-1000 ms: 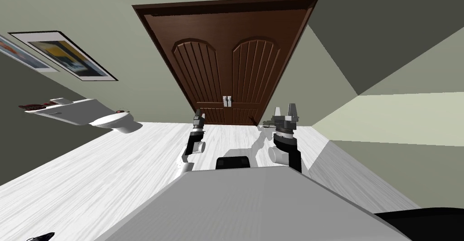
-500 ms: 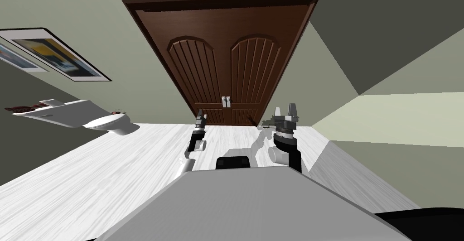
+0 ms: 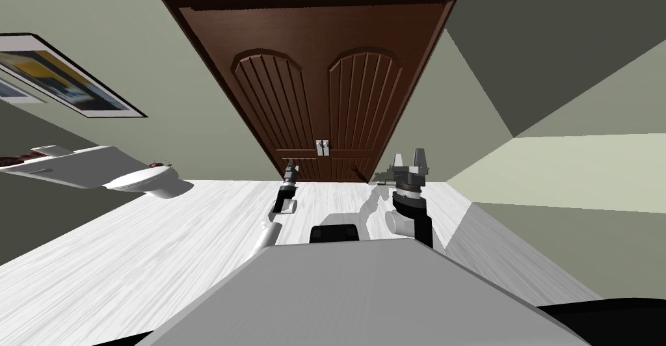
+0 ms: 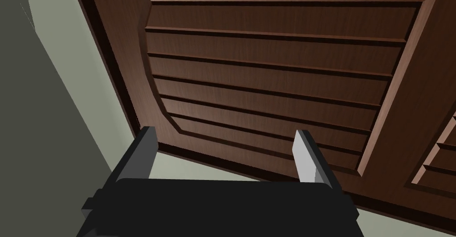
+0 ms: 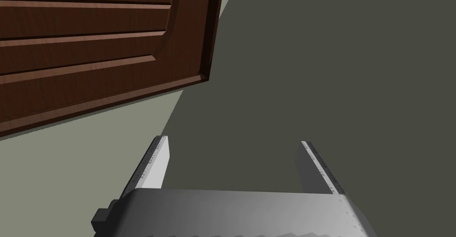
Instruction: Pull the door open
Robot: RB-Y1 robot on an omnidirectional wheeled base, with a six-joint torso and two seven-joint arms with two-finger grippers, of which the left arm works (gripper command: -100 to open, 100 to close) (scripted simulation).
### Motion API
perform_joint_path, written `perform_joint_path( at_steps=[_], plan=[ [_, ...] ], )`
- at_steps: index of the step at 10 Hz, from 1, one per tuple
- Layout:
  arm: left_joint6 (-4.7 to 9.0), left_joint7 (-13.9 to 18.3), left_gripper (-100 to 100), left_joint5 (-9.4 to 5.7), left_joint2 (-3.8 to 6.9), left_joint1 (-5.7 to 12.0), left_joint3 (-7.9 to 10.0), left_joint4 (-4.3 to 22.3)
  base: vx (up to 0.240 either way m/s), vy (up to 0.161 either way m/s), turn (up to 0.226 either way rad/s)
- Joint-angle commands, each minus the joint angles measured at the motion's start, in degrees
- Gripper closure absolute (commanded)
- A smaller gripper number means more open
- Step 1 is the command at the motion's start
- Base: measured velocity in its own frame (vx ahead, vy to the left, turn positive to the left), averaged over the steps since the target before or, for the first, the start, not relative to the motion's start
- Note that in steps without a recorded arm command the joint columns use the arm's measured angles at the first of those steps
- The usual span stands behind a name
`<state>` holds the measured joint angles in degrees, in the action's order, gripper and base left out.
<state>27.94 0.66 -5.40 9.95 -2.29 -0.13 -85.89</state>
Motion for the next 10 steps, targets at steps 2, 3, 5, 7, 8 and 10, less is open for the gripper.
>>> perform_joint_path(
  at_steps=[2, 3, 5, 7, 8, 10],
  plan=[
    [0.11, 1.0, -100, -0.40, 0.86, 2.31, -0.08, 4.3, 0.081, -0.022, -0.028],
    [0.13, 1.3, -100, -0.56, 1.18, 3.40, -0.13, 6.3, 0.085, -0.029, -0.036],
    [0.14, 1.7, -100, -0.72, 1.50, 4.49, -0.18, 8.9, 0.058, -0.020, -0.012],
    [0.18, 2.5, -100, -1.03, 2.11, 6.62, -0.28, 12.4, 0.097, -0.023, -0.035],
    [0.18, 2.5, -100, -1.03, 2.11, 6.62, -0.28, 12.9, 0.072, -0.023, -0.008],
    [0.21, 3.3, -100, -1.34, 2.72, 8.75, -0.38, 16.8, 0.064, -0.022, -0.027]
  ],
)
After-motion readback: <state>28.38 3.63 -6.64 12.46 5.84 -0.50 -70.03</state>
